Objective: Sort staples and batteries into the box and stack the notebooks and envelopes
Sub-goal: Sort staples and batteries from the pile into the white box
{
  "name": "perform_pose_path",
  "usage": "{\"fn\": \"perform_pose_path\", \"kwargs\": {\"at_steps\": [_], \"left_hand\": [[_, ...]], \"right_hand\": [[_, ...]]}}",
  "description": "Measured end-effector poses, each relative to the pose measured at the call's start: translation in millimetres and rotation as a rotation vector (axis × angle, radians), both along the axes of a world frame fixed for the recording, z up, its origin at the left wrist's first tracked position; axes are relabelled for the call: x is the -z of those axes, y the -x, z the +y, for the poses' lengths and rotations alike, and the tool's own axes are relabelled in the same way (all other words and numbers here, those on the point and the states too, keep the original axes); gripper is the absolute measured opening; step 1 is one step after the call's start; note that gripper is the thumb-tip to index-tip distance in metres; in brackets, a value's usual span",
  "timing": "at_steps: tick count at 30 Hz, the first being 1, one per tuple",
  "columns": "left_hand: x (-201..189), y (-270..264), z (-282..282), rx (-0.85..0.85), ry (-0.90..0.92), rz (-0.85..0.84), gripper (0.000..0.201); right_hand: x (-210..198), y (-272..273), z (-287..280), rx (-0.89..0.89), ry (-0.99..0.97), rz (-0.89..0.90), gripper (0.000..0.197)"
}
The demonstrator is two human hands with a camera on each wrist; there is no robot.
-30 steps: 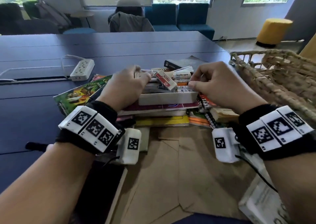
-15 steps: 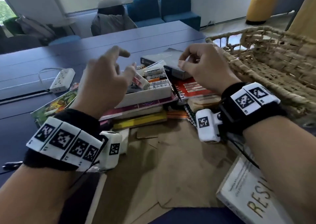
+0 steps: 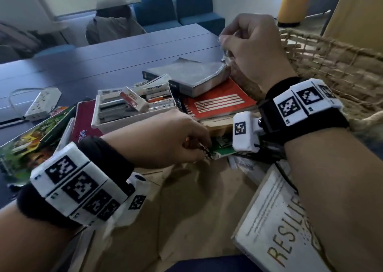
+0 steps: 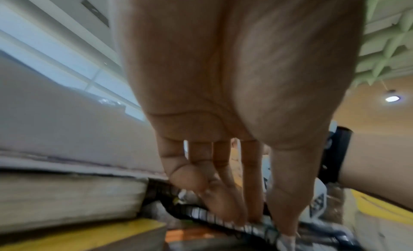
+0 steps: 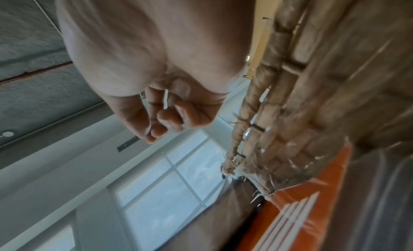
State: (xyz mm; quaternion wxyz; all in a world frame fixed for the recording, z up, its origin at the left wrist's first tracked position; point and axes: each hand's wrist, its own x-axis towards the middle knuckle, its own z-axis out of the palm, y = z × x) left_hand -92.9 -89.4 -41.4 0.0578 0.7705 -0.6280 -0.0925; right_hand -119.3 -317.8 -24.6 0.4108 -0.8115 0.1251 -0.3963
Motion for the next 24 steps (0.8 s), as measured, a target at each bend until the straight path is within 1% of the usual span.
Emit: {"fn": "perform_pose_path", "kwargs": {"at_steps": [3,5,8,14,16,19,21,23,24], "left_hand": [[2.0,7.8,-8.0,-0.004,-0.021,-0.023,0.015],[5.0,14.4,-13.3,-0.003,-0.086,-0.056,0.015],[7.8,20.3,-18.9,0.014,-0.165,-0.056,0.013],[6.0,14.4,-15.5,0.019,-0.089,-0.005,0.013],[6.8,14.3,-13.3,0.027,-0.071,0.017,0.012],[6.6,14.6,-10.5,0.041,-0.021,0.042,0.003],[6.9,13.9,-10.3,0.037,0.009,0.068,0.004],[6.4,15.3,-10.9,0.049,0.028,0.079,0.006],[6.3,16.2,-11.2,0.058,0.030,0.079,0.008]], "right_hand": [[3.5,-0.6,-1.0,0.002,0.069,0.057,0.007],[8.0,-2.7,-1.2,0.021,0.090,0.090,0.008],[8.5,-2.1,-0.4,0.041,0.084,0.107,0.008],[-10.4,5.0,7.8,-0.011,0.059,0.051,0.010],[-18.1,7.4,14.6,-0.051,0.067,0.062,0.010],[-27.5,10.8,25.4,-0.148,0.156,0.176,0.011],[-34.6,14.6,28.5,-0.220,0.221,0.279,0.011],[-41.5,20.3,27.9,-0.301,0.266,0.426,0.012],[-43.6,23.8,26.6,-0.337,0.298,0.529,0.012]]}}
